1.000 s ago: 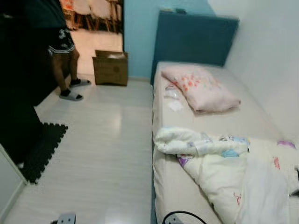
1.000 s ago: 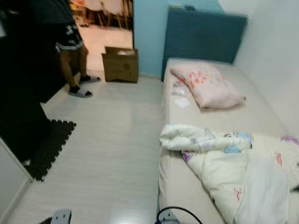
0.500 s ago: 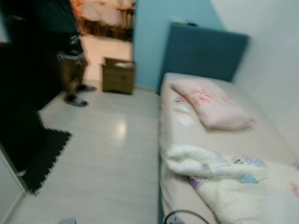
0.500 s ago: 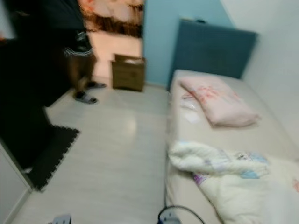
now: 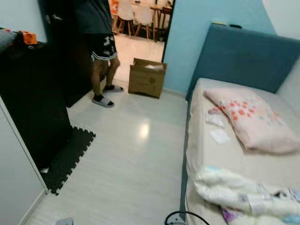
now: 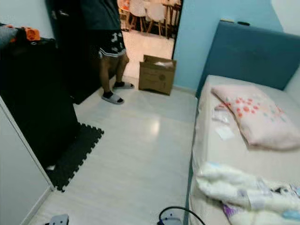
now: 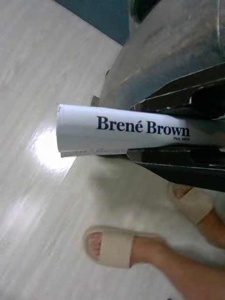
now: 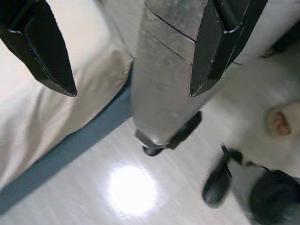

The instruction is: Clean up the room

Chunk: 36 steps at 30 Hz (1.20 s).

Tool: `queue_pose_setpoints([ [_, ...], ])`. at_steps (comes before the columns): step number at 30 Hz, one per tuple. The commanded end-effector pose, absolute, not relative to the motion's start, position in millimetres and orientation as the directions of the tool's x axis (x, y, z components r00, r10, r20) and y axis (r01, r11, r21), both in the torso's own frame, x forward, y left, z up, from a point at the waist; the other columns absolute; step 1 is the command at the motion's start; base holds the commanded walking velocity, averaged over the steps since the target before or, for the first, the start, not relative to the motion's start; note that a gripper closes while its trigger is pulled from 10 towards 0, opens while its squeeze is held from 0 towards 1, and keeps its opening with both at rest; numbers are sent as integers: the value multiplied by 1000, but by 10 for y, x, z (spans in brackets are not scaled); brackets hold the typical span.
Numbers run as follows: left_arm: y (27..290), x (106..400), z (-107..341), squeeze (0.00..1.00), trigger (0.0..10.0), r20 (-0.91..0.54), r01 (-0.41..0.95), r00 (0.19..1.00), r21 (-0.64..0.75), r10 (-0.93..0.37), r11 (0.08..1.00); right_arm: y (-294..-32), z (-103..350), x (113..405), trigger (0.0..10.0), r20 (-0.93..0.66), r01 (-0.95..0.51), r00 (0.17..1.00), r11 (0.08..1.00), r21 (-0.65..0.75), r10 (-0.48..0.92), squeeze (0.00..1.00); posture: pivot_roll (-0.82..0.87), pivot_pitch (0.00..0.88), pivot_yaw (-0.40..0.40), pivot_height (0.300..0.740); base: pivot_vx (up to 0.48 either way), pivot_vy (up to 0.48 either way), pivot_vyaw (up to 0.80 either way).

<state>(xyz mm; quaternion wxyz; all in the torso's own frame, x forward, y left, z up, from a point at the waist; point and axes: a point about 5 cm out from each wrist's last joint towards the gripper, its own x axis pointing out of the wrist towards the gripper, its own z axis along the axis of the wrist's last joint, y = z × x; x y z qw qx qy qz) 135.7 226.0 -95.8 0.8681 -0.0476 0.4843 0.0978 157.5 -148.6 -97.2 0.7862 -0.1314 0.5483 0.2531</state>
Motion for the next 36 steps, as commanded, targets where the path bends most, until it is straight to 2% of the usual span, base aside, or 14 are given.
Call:
queue_pose_setpoints([
  [1, 2243, 1355, -966, 0, 10000, -858, -194, 500, 17, 114, 981, -1502, -1009, 1487, 10000, -940, -517, 248, 853, 77, 236, 0, 33, 0, -126, 740, 266, 0, 0],
  [7, 2240, 1407, -949, 0, 10000, -854, -186, 508, 16, 110, 982, -1532, -1010, 1497, 10000, -938, -449, 281, 891, 60, 205, 0, 27, 0, -113, 740, 273, 0, 0],
  [11, 2246, 1435, -938, 0, 10000, -851, -183, 514, 17, 110, 983, -1559, -1004, 1516, 10000, -933, -385, 309, 921, 53, 183, 0, 26, 0, -112, 740, 275, 0, -738],
  [15, 2251, 1445, -933, 0, 10000, -849, -183, 516, 17, 111, 983, -1562, -1002, 1523, 10000, -932, -385, 313, 922, 49, 180, 0, 25, 0, -111, 740, 276, 0, -731],
  [30, 2296, 1506, -900, 0, 10000, -839, -197, 530, 22, 126, 980, -1581, -1008, 1506, 10000, -931, -363, 321, 930, 47, 173, 0, 13, 0, -104, 740, 281, 0, 0],
  [36, 2313, 1542, -881, 0, 10000, -831, -213, 539, 21, 135, 977, -1587, -1029, 1447, 10000, -934, -359, 312, 932, 56, 176, 0, 8, 0, -102, 740, 457, 0, 0],
])
